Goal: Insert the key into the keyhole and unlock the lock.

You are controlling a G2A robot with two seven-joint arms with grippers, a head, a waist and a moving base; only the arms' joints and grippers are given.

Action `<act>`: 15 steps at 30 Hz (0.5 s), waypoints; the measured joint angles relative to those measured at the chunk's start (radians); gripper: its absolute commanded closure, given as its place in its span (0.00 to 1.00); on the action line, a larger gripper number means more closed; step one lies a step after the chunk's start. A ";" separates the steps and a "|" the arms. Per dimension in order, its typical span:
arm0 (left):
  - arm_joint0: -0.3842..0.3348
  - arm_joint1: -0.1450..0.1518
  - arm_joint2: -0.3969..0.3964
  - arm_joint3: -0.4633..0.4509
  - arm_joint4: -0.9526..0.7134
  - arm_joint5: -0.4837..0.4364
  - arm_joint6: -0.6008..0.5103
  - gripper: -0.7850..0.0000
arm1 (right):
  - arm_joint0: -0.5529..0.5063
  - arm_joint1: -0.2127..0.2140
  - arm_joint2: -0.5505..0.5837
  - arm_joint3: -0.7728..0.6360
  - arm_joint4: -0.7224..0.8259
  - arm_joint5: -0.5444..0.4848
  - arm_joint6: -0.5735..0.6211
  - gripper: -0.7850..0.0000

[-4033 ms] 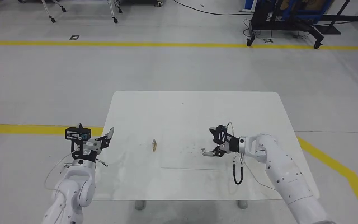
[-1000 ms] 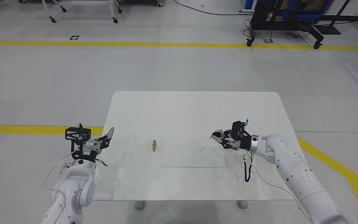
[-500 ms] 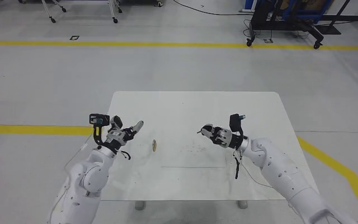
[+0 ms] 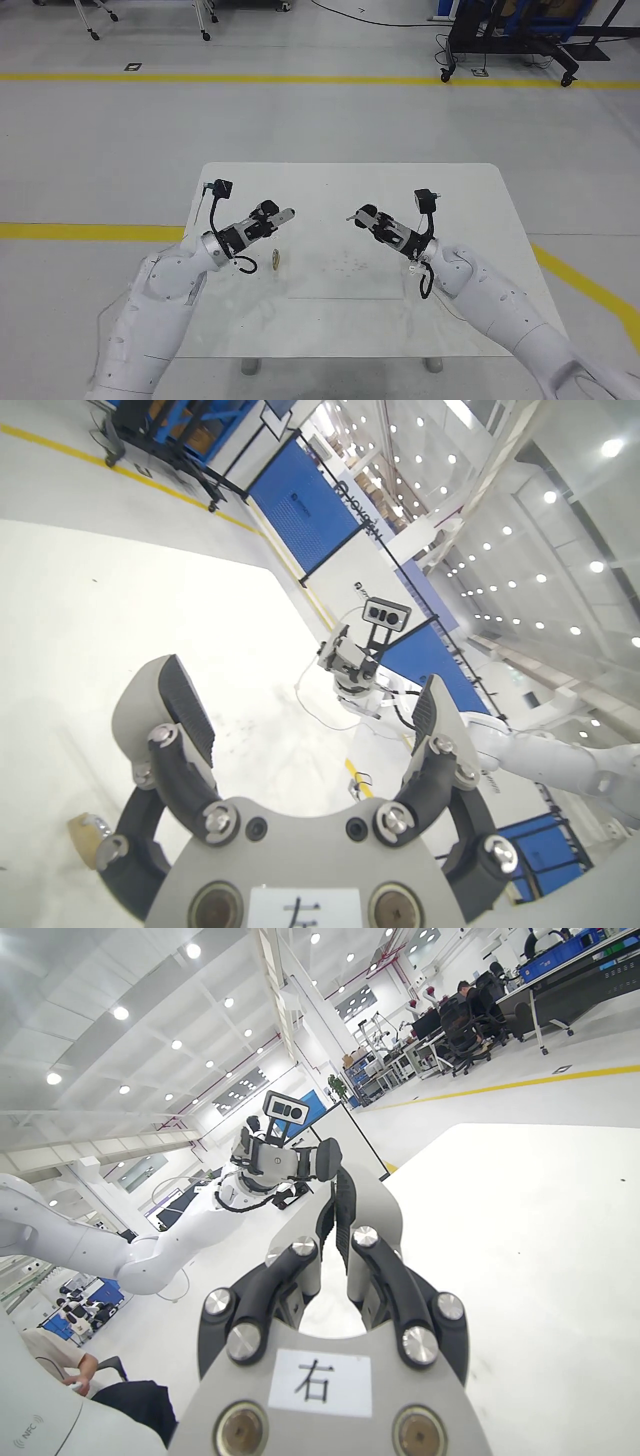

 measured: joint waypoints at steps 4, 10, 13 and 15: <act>0.001 0.000 0.000 0.001 0.125 0.001 0.003 0.00 | 0.000 0.000 0.000 0.000 -0.001 0.000 -0.001 1.00; 0.023 -0.004 0.021 0.014 0.044 -0.022 0.003 0.00 | -0.015 -0.004 -0.004 -0.018 0.020 0.006 -0.002 1.00; 0.013 -0.014 0.058 0.068 -0.179 -0.061 -0.055 0.00 | -0.035 -0.016 -0.018 -0.047 0.110 0.032 0.027 1.00; -0.020 -0.023 0.089 0.125 -0.374 -0.080 -0.129 0.00 | -0.034 -0.025 -0.028 -0.049 0.171 0.051 0.059 1.00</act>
